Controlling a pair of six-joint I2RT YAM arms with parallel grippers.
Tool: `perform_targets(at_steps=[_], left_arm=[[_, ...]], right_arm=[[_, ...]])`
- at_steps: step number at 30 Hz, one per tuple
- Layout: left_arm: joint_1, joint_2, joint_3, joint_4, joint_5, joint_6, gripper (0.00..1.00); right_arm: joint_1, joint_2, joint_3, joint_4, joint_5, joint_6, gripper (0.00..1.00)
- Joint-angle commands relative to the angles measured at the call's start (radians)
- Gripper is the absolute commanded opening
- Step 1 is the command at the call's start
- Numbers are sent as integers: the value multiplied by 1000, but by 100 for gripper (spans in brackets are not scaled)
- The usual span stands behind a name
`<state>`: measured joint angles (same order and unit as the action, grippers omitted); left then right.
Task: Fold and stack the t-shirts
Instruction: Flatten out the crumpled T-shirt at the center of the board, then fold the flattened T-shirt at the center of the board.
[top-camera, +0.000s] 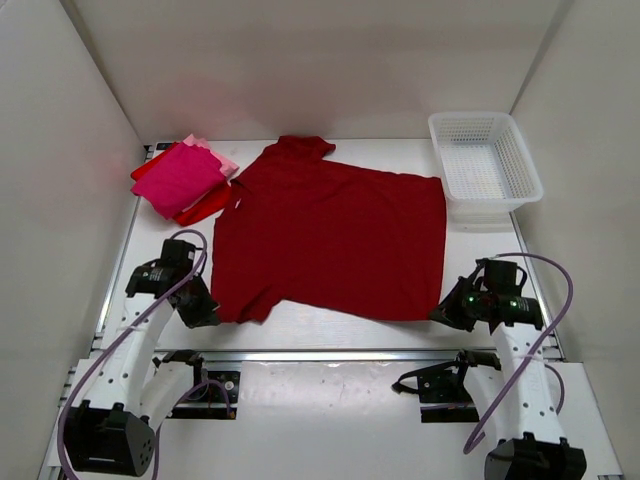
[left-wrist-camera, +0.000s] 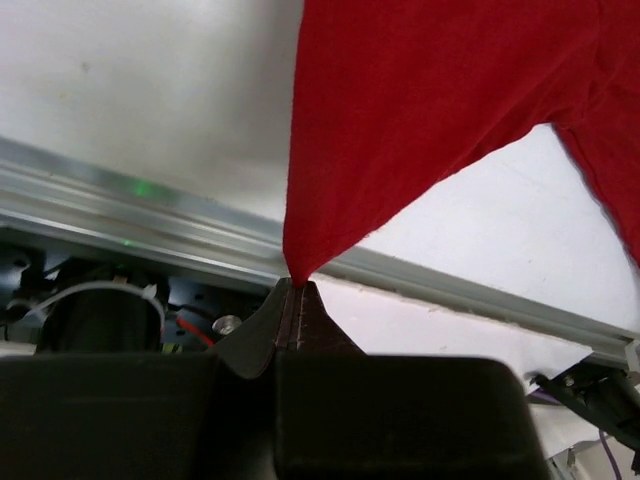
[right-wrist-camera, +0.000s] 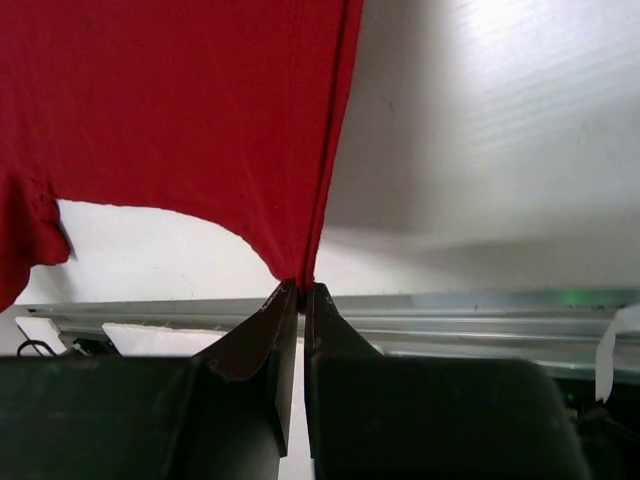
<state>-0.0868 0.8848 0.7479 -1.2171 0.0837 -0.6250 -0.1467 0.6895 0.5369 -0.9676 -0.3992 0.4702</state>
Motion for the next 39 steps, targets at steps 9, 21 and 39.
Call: perform_targets(at_steps=[9, 21, 39], left_arm=[[13, 29, 249, -147, 24, 64, 0], [19, 430, 583, 120, -39, -64, 0], [-33, 902, 1103, 168, -70, -74, 0]], right_arm=[[64, -32, 115, -175, 54, 42, 1], [-22, 238, 251, 101, 30, -8, 0], [-65, 485, 227, 323, 10, -15, 0]])
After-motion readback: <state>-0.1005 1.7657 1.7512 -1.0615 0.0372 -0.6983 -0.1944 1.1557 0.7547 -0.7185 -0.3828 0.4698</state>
